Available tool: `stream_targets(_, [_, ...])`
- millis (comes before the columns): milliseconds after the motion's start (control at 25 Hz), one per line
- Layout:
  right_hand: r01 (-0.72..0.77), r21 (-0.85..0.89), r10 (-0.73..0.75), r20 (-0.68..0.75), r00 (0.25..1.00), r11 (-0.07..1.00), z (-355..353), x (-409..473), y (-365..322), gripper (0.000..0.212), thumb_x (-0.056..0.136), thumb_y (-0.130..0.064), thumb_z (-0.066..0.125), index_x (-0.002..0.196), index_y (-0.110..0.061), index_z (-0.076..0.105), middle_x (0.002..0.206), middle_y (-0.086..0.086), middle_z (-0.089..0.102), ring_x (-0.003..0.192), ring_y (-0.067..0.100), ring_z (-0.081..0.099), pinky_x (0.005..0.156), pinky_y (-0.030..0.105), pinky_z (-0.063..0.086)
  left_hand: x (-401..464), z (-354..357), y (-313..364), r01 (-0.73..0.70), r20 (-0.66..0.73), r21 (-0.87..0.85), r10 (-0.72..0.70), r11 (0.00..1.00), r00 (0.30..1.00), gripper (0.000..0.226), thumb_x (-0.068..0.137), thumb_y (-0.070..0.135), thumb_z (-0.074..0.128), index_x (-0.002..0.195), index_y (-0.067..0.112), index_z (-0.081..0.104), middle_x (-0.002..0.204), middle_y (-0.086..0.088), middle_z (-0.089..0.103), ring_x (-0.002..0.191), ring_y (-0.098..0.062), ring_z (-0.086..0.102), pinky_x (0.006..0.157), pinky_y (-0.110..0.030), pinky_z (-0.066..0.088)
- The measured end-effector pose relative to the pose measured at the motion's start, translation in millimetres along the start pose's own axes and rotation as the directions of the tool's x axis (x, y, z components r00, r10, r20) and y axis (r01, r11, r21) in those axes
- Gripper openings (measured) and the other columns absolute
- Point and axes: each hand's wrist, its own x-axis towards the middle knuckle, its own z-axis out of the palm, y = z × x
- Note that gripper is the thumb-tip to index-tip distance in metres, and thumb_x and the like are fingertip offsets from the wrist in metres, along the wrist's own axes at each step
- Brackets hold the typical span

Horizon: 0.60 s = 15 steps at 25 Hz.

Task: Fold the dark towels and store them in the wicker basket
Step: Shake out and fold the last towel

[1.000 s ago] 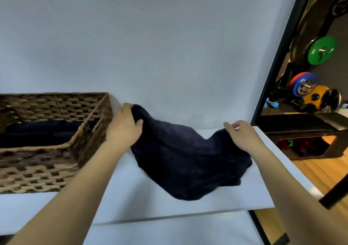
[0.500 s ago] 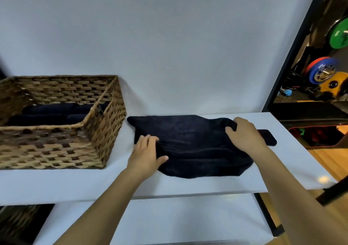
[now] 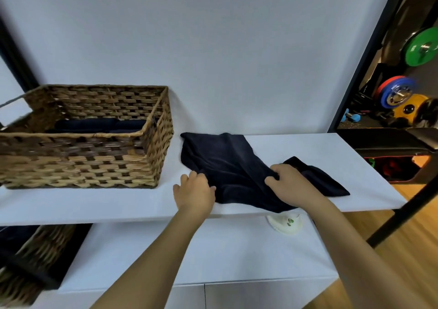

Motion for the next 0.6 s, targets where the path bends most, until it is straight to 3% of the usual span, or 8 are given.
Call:
stream_targets(80, [-0.038,0.007,0.038,-0.039,0.999,0.999,2.4,-13.5,2.9,0.031,0.093,-0.024,0.054,0.069,-0.014,0.037,0.06,-0.002,0.038,0.055,0.014,0.036,0.054,0.029,0.031,-6.7,0.8,-2.9,0.021,0.01,-0.286,-0.019,0.958,1.0,0.009,0.097,0.027,0.056,0.098,0.018,0.058,0.101,-0.002,0.061,0.096,-0.023,0.054,0.079,-0.036,0.046])
stream_targets(160, [-0.062,-0.044,0.059,-0.07,0.996,0.997,1.3,-26.7,13.6,0.042,0.096,-0.036,0.056,0.065,-0.016,0.036,0.057,-0.004,0.037,0.052,0.012,0.036,0.053,0.029,0.031,-10.4,-1.0,-15.6,0.111,0.073,-0.669,-0.084,0.735,0.994,0.004,0.094,0.013,0.053,0.093,0.009,0.053,0.087,-0.003,0.059,0.079,-0.021,0.055,0.066,-0.032,0.044])
stream_targets(280, [-0.066,-0.07,0.059,-0.095,0.994,0.995,3.6,-45.2,23.4,0.043,0.099,-0.035,0.055,0.064,-0.016,0.037,0.058,-0.004,0.04,0.054,0.013,0.039,0.056,0.033,0.035,-14.5,-13.1,-38.3,0.251,0.204,-0.9,-0.165,0.356,0.965,0.015,0.089,0.0,0.048,0.101,-0.002,0.057,0.095,-0.009,0.065,0.088,-0.028,0.058,0.078,-0.038,0.051])
stream_targets(360, [-0.078,0.052,0.084,-0.133,0.988,0.996,10.1,-51.1,19.6,0.036,0.098,-0.024,0.055,0.068,-0.016,0.037,0.061,-0.003,0.038,0.056,0.014,0.037,0.051,0.029,0.032,-21.8,-18.4,-48.8,0.322,0.283,-0.916,-0.182,0.239,0.942,0.017,0.092,0.002,0.05,0.104,0.008,0.061,0.107,-0.011,0.07,0.101,-0.032,0.065,0.091,-0.052,0.057])
stream_targets(400, [-0.107,0.16,0.13,-0.138,0.982,0.981,13.8,-51.5,16.0,0.031,0.097,-0.019,0.054,0.07,-0.015,0.039,0.063,-0.002,0.038,0.057,0.015,0.037,0.049,0.027,0.031,-28.9,-21.5,-52.6,0.33,0.292,-0.912,-0.181,0.243,0.939,0.011,0.096,0.006,0.052,0.101,0.013,0.059,0.107,-0.012,0.07,0.1,-0.031,0.066,0.089,-0.054,0.058])
stream_targets(480, [-0.186,0.371,0.232,-0.084,0.969,0.91,20.8,-49.7,8.2,0.02,0.091,-0.017,0.054,0.075,-0.01,0.046,0.067,0.003,0.044,0.062,0.019,0.042,0.052,0.028,0.033,-44.7,-24.9,-62.0,0.289,0.238,-0.883,-0.178,0.371,0.955,0.007,0.101,0.015,0.054,0.096,0.02,0.053,0.103,-0.011,0.069,0.09,-0.025,0.064,0.082,-0.046,0.059])
stream_targets(600, [-0.205,0.42,0.22,0.014,0.975,0.884,25.4,-52.7,-7.1,0.028,0.094,-0.025,0.059,0.087,0.002,0.062,0.08,0.01,0.066,0.072,0.022,0.06,0.066,0.033,0.045,-67.3,-39.9,-78.4,0.13,0.035,-0.867,-0.2,0.481,0.979,0.006,0.102,0.02,0.055,0.096,0.022,0.053,0.1,-0.009,0.07,0.086,-0.019,0.061,0.073,-0.034,0.051])
